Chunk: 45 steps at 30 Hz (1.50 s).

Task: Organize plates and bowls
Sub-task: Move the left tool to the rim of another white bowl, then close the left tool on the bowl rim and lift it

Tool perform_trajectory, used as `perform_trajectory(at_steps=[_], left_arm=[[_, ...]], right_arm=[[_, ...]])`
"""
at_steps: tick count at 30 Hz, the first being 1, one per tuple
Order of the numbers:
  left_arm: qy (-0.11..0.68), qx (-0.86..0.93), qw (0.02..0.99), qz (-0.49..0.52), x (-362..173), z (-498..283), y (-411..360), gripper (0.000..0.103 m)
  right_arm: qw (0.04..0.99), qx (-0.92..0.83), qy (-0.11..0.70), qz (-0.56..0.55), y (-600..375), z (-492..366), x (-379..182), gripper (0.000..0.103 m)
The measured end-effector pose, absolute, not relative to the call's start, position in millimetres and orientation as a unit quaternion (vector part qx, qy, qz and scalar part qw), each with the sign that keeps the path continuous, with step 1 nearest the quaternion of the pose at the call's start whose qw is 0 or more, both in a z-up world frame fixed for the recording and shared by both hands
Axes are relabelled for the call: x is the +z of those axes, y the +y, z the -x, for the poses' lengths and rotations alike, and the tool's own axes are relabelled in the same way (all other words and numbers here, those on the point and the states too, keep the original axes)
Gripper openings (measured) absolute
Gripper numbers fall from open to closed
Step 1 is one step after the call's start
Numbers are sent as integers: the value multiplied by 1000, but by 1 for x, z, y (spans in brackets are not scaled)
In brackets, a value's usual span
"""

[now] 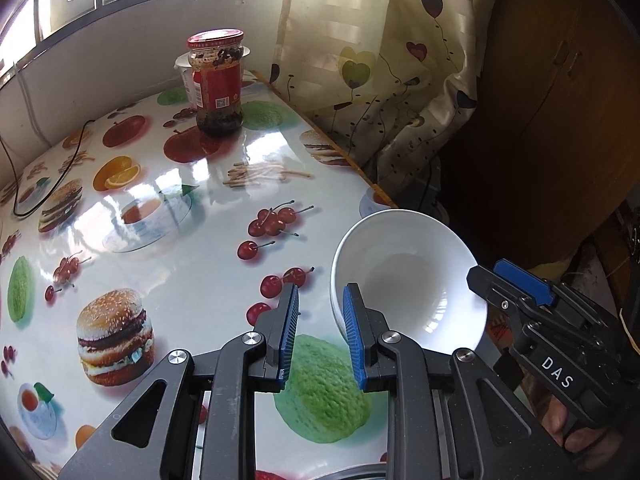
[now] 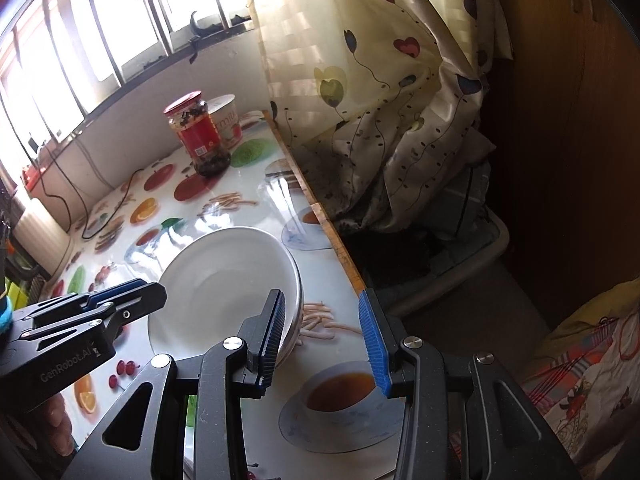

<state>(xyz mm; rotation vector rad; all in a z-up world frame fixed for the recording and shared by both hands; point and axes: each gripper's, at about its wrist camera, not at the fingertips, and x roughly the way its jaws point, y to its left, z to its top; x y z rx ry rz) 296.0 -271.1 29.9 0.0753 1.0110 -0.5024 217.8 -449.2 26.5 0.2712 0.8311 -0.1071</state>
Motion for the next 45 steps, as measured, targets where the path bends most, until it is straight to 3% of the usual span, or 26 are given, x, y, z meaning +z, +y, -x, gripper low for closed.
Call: perform_trajectory(at_steps=[19,26,30,45], left_arm=[[479,-230,846,-38,23,-299,-277,24],[480,-228,846,-38,22,-300,-278,24],[482,-228,845,-37,20,-301,-279,24],[479,-233,845,-41,21,-300,-281,15]], right_arm=[[904,-42,407,-126,-445,-229,21,37],[904,-42,407,-125,-444,-230,20,31],[903,-40,409,-124,-443,-232,19,22],[905,-34,406,-124,-440,-233,17,14]])
